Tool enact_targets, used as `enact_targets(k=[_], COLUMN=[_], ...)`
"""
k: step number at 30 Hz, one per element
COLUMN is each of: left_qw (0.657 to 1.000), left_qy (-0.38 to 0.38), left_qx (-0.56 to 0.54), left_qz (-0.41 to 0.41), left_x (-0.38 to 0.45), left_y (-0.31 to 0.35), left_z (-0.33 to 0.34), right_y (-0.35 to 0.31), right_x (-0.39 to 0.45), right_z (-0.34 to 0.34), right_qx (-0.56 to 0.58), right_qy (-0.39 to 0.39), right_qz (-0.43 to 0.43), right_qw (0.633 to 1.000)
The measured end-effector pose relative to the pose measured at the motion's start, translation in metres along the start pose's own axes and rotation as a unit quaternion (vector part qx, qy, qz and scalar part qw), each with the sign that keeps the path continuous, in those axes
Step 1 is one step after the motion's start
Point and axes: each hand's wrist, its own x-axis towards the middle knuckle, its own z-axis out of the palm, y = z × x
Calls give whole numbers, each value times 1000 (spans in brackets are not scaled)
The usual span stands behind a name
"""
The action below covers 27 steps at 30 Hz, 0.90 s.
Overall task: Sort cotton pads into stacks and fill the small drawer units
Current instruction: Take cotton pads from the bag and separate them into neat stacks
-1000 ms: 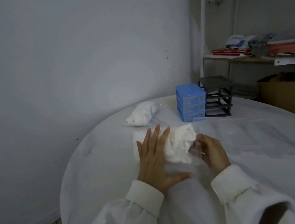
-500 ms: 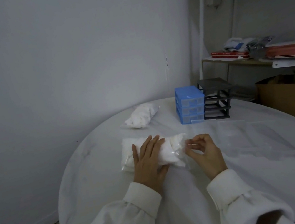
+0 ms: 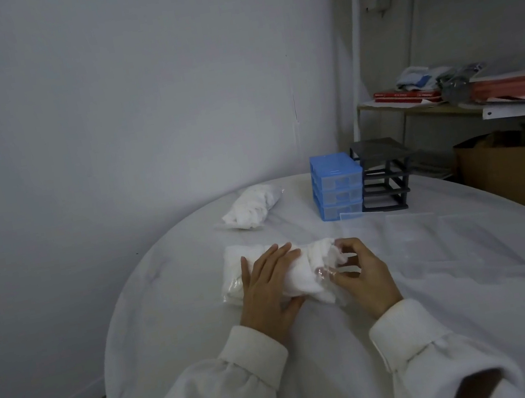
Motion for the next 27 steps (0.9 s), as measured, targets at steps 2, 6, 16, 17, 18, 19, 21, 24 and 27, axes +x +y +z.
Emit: enact_targets(k=[2,6,16,17,18,19,21,24,27], left_qw=[1000,1000,1000,1000,1000,1000,1000,1000,1000], left_qy=[-2,1,-6,-6,-7,-6,1,5,0], left_qx=[6,8,18,13,7,6,9,3,-8], left_qz=[8,15,14,10,7,8,10,3,12], left_x=[0,0,-1,-1,0,0,0,0,-1], left_y=[0,1,-2,-2,-2,-1,-1,-3,-4], left_z=[0,2,4,4,4,3,3,3,4], right_y=[0,0,2,2,2,2,2,-1,-4], right_x=[-1,-3,-2,-2,-2,-1,-2,-4,-6], right_z=[-2,0,2,2,3,4,5,2,-3], right_qx=[-6,-13,-35,-40,-43,-42,-24,3,-13], right_qy=[6,42,14,25,25,15,-26,-88,-149], right_qz=[-13,-37,-49,-57,-59,-59,-54,-48,-8], right_qw=[1000,998,998,997,997,997,998,995,989])
